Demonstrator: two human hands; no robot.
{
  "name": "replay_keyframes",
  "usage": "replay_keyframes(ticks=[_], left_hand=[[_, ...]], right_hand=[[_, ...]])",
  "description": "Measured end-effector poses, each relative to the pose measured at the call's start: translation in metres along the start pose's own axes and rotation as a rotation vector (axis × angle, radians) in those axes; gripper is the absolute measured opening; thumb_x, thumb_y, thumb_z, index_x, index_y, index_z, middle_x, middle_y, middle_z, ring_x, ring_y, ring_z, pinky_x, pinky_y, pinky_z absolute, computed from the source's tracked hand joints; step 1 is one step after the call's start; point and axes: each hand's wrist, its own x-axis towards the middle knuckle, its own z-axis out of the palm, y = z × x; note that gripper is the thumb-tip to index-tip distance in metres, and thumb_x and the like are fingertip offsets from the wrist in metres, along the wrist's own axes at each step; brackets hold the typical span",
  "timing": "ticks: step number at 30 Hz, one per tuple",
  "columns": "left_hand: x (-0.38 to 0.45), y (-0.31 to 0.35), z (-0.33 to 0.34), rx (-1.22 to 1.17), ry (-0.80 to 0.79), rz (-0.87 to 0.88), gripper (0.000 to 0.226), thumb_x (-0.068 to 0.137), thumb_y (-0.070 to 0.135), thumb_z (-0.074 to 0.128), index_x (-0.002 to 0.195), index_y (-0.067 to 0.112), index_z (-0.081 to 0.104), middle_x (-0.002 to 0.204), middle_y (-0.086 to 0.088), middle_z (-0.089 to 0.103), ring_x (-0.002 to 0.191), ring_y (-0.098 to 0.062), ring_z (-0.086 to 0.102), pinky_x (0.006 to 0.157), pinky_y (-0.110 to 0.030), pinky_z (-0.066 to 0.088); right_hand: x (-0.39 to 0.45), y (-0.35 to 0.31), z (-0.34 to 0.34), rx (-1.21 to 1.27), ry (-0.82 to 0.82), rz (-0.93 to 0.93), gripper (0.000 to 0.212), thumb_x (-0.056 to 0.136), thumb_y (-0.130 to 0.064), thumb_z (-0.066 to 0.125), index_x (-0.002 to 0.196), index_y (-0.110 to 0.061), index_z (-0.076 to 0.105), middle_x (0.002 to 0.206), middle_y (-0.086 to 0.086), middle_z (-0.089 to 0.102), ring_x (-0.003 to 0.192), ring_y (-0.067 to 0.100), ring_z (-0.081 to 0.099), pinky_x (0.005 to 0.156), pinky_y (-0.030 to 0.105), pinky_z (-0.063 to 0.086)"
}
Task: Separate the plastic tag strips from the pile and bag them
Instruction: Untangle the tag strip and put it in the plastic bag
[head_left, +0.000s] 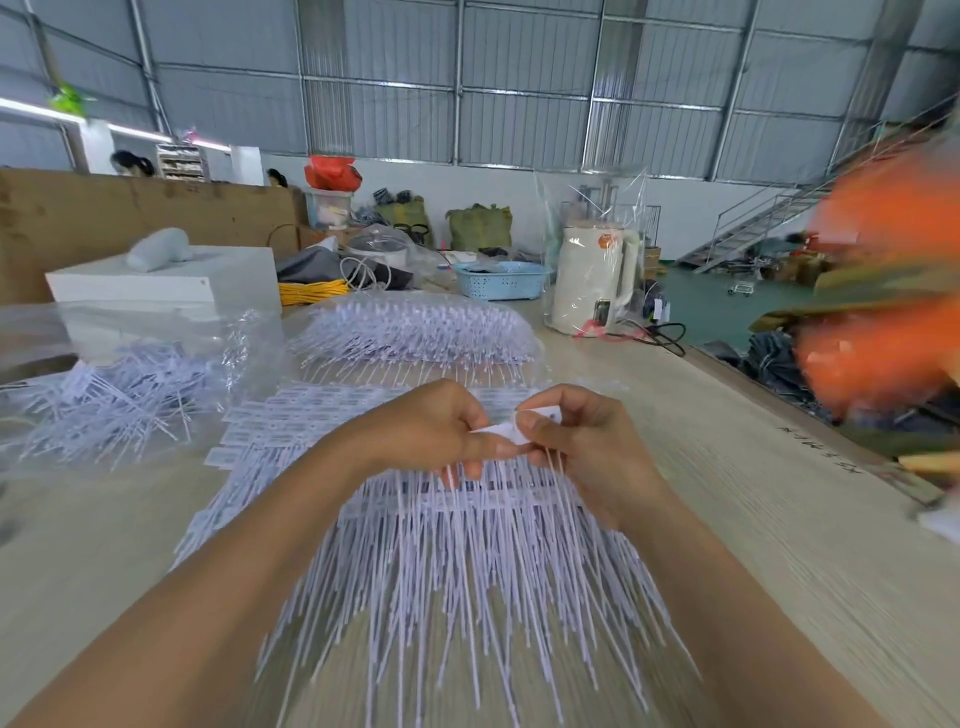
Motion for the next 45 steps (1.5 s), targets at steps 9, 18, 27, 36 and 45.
replay_keyframes(ticks=[9, 18, 27, 36, 45], left_hand=[[0.0, 0.003, 0.001, 0.07, 0.114, 0.023, 0.031, 0.088, 0.032, 0.064, 0.061, 0.016, 0.065, 0.042, 0.011, 0.055, 0.039, -0.002, 0.044, 0.053, -0.019, 0.037], [0.004, 0.005, 0.005, -0.347, 0.112, -0.035, 0.039, 0.088, 0.021, 0.064, 0.05, 0.015, 0.062, 0.036, 0.009, 0.046, 0.033, -0.003, 0.037, 0.041, -0.015, 0.028], [-0.007, 0.011, -0.004, -0.47, -0.173, -0.049, 0.038, 0.077, 0.026, 0.068, 0.042, 0.014, 0.06, 0.037, 0.008, 0.035, 0.032, -0.006, 0.026, 0.038, -0.014, 0.02], [-0.005, 0.01, 0.003, -0.029, -0.153, -0.055, 0.013, 0.09, 0.009, 0.057, 0.088, 0.018, 0.065, 0.08, -0.003, 0.06, 0.059, -0.017, 0.046, 0.064, -0.028, 0.038], [0.0, 0.006, 0.008, 0.154, -0.064, 0.024, 0.025, 0.085, 0.03, 0.067, 0.106, 0.023, 0.055, 0.106, 0.001, 0.057, 0.082, -0.012, 0.058, 0.066, -0.025, 0.047]], right_hand=[[0.0, 0.004, -0.004, -0.11, -0.05, 0.082, 0.004, 0.084, -0.001, 0.065, 0.083, 0.001, 0.067, 0.054, 0.006, 0.055, 0.047, 0.015, 0.049, 0.048, 0.024, 0.043], [-0.003, 0.004, 0.007, -0.515, 0.087, -0.307, 0.02, 0.084, 0.002, 0.062, 0.07, -0.012, 0.06, 0.054, -0.013, 0.053, 0.052, -0.003, 0.05, 0.051, 0.008, 0.034], [0.005, 0.008, -0.002, -0.819, 0.187, -0.319, 0.011, 0.083, 0.007, 0.054, 0.079, 0.002, 0.063, 0.076, 0.009, 0.062, 0.067, 0.014, 0.058, 0.058, 0.02, 0.041], [-0.002, -0.025, -0.028, 0.096, 0.003, 0.193, 0.02, 0.09, 0.004, 0.051, 0.073, -0.002, 0.058, 0.069, 0.009, 0.051, 0.054, 0.011, 0.047, 0.035, 0.015, 0.033], [-0.007, -0.004, 0.011, -0.192, -0.113, 0.132, 0.016, 0.088, -0.004, 0.06, 0.072, -0.004, 0.06, 0.076, 0.013, 0.065, 0.06, 0.016, 0.066, 0.057, 0.028, 0.056]])
